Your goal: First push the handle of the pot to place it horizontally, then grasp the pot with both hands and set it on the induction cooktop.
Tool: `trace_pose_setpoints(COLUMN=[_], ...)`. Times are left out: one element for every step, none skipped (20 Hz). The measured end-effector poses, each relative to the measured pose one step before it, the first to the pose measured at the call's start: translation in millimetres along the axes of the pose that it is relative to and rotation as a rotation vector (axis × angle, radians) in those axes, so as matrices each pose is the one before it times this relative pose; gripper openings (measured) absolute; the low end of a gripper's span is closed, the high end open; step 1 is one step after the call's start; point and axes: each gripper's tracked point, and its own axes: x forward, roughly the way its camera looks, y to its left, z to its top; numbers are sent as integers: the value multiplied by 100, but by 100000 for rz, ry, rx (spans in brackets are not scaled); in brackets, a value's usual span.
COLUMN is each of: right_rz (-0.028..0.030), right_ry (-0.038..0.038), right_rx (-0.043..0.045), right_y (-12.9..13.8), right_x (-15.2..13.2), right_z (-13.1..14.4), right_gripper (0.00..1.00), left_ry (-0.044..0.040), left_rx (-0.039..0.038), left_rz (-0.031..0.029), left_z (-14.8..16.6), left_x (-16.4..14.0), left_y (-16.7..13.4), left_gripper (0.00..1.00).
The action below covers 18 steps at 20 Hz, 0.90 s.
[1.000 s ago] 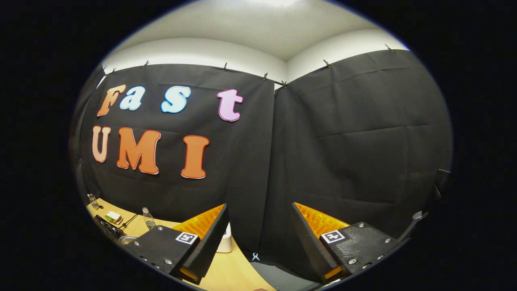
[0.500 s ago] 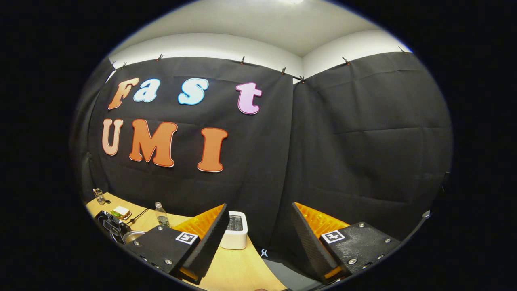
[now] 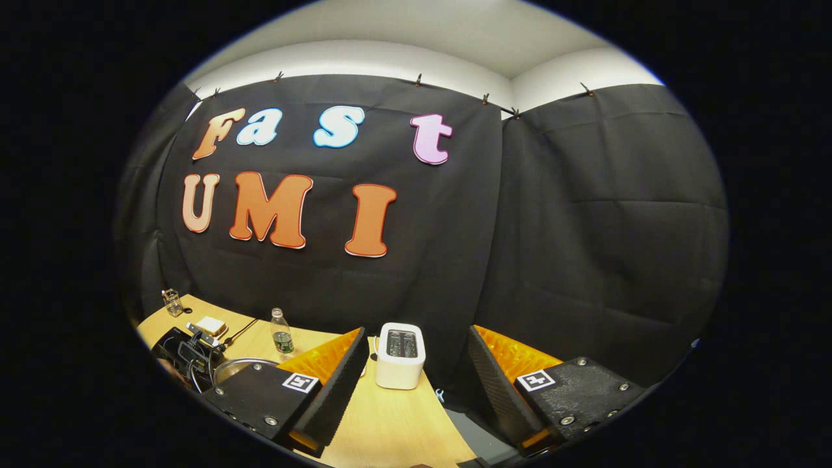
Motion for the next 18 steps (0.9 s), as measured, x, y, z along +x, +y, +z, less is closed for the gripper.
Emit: trace_pose_setpoints(right_rz=[1024,931,774,603,697,571,644,736,851,880,786,1043,990,1179,1384,1118,870,751], right_ry=[826,825,699,571,548,398,507,617,777,810,634,685,629,697,758,934,856,964], right_rx=[-54,-43,-13,62,70,64,-3,-6,-20,-72,-38,-52,223,425,442,170,-62,-98], right_y=[496,380,421,357,412,363,420,396,539,538,517,479,610,570,638,536,554,472], right_x=[169,111,144,152,79,159,123,215,280,286,275,54,251,335,199,344,423,454], right_z=[-173,-281,-148,-123,-178,-105,-100,-189,-162,-251,-80,-166,-111,-186,-119,-273,-203,-208], right_gripper=[95,95,95,95,95,95,95,95,95,95,95,95,95,95,95,95,95,98], left_ry=[-1431,-1738,-1514,-1268,-1010,-1456,-1145,-1182,-1000,-787,-880,-709,-623,-344,150,-608,-1001,-1105], left_rx=[1262,1496,1325,1249,1090,1086,974,1084,805,720,486,-180,-982,-1611,-1594,-1052,-727,-577], left_rz=[-57,-372,-320,-235,-246,-885,-817,-698,-364,-80,-63,-298,-1029,-1210,-574,-356,-624,-862], left_z=[200,452,629,553,81,397,235,549,233,433,303,443,457,402,157,316,137,191], left_x=[-31,148,216,224,206,97,233,349,91,185,137,161,286,162,-71,-28,4,-277], left_y=[56,106,-4,46,25,-52,-90,28,10,80,115,132,-43,-13,120,144,-32,-92], left_gripper=[8,8,8,7,8,8,8,8,8,8,8,8,9,7,7,7,8,8])
